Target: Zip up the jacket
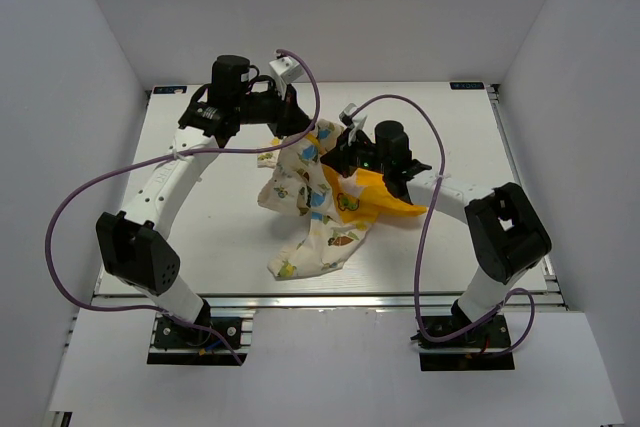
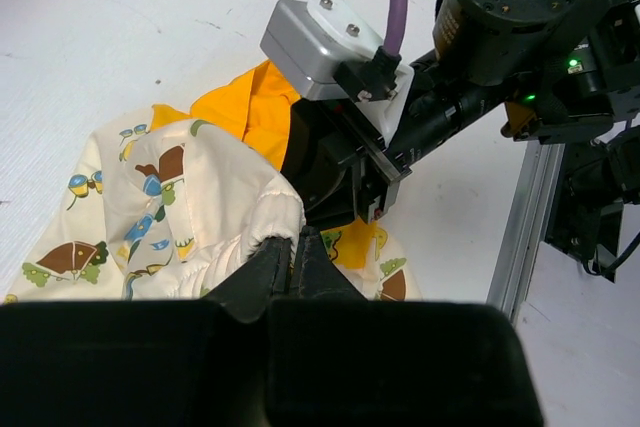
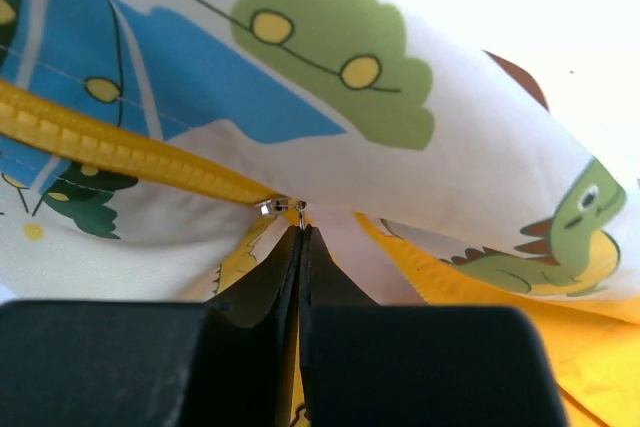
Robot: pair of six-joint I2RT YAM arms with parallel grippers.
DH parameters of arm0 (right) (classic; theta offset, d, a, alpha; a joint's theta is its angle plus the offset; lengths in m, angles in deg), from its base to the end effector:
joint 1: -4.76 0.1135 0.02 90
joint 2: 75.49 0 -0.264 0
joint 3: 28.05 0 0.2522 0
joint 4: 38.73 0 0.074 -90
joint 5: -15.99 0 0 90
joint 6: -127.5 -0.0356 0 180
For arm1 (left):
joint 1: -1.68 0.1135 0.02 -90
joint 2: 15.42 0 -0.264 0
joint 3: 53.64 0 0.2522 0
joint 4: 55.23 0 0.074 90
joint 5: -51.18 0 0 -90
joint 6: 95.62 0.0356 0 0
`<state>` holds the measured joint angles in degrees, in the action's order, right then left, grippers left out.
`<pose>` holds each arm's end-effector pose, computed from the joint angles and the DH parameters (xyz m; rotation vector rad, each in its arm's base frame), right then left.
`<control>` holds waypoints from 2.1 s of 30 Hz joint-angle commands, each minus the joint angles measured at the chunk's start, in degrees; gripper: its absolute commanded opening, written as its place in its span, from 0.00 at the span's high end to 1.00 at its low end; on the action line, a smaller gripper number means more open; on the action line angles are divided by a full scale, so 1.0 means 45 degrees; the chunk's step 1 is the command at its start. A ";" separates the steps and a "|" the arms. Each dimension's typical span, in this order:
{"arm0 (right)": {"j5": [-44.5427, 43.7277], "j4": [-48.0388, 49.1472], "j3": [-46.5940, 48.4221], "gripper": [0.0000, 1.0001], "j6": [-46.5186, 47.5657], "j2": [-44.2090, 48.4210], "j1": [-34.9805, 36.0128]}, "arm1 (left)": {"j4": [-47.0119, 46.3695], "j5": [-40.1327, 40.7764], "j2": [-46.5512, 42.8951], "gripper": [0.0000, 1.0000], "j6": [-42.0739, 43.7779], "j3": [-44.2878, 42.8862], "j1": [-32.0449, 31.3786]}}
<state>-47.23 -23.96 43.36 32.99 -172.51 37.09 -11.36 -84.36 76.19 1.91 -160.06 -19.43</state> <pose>0.3155 0.2187 0.2466 -0.7717 1.6516 0.8712 0.3246 -0.1525 0.3938 0.9672 1.8044 -0.9667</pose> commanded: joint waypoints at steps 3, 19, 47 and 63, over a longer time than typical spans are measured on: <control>-0.0931 0.0730 -0.0368 1.00 -0.0130 0.0795 0.0060 | -0.0304 0.0411 -0.1042 1.00 0.0143 0.0298 0.0061; -0.3394 -0.2061 -0.0546 1.00 -0.0070 0.1189 -0.0077 | -0.0967 0.2325 -0.2037 1.00 -0.0423 0.0904 0.0100; -0.4452 -0.7122 -0.0370 1.00 -0.0111 0.1948 -0.5995 | -0.4093 0.6469 -0.3173 0.97 -0.3900 0.5260 0.3166; -0.4562 -0.9211 0.0901 0.11 -0.1827 0.6573 -0.5995 | 0.2076 1.4902 -0.2798 0.02 -0.7181 0.0886 0.3439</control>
<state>-64.69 -62.65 45.26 27.98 -147.00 10.34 -9.28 -29.30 68.67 -26.46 -151.84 -4.41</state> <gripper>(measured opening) 0.893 0.978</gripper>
